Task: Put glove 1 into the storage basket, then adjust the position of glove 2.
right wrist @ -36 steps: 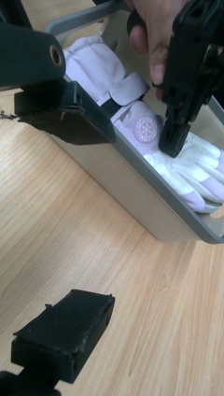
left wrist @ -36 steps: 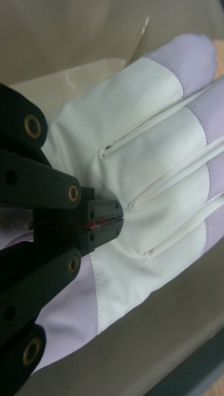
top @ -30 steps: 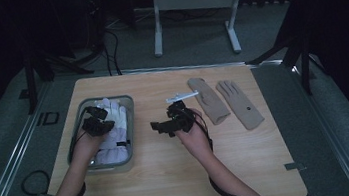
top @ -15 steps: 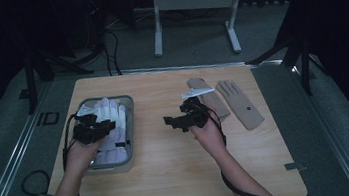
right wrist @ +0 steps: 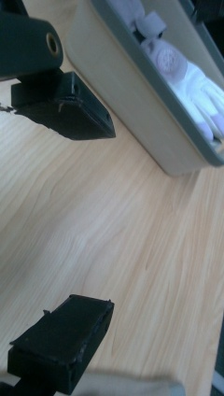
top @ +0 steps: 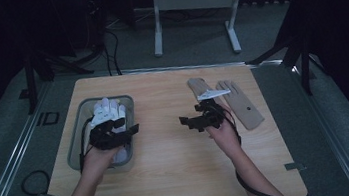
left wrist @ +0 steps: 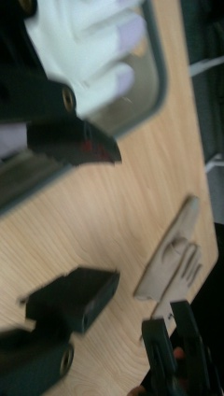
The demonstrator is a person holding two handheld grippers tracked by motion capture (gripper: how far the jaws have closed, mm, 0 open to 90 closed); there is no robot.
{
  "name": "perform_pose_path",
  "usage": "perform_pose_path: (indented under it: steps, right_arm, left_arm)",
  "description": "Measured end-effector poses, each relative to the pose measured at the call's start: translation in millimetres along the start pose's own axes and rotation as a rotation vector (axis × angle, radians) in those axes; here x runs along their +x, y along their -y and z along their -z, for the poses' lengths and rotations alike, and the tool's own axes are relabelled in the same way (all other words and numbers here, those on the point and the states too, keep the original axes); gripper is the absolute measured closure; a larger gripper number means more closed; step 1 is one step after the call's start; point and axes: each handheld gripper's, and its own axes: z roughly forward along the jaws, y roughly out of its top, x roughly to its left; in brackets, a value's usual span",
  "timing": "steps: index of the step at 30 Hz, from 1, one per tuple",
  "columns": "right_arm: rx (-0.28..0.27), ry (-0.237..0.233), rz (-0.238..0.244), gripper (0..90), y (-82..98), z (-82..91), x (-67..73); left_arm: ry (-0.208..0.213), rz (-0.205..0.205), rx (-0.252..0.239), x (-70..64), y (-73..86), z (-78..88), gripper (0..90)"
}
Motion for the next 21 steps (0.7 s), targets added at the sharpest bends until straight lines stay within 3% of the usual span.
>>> perform_pose_path:
  steps: [3, 8, 11, 18, 21]
  right_arm:
    - [-0.023, 0.023, -0.018, 14.2, 3.4, 7.1, -10.5]
    - [-0.048, 0.033, -0.054, 13.5, 5.9, 17.0, -28.2]
    - [-0.055, 0.092, -0.039, 12.6, 5.0, 18.6, -33.3]
    - [-0.05, 0.116, -0.064, 14.0, 2.6, 14.5, -53.9]
    - [-0.059, 0.121, -0.065, 16.0, 1.5, 10.4, -61.8]
  left_arm:
    - [0.033, -0.021, -0.014, -11.2, -0.1, -4.9, 19.1]
    - [0.039, -0.048, -0.061, -32.2, 5.3, -20.6, 14.6]
    - [0.057, -0.059, -0.08, -40.9, 8.6, -27.0, 13.7]
    - [0.113, -0.124, -0.046, -66.8, 22.4, -44.2, 12.8]
    - [0.125, -0.131, -0.046, -73.0, 30.6, -50.1, 11.4]
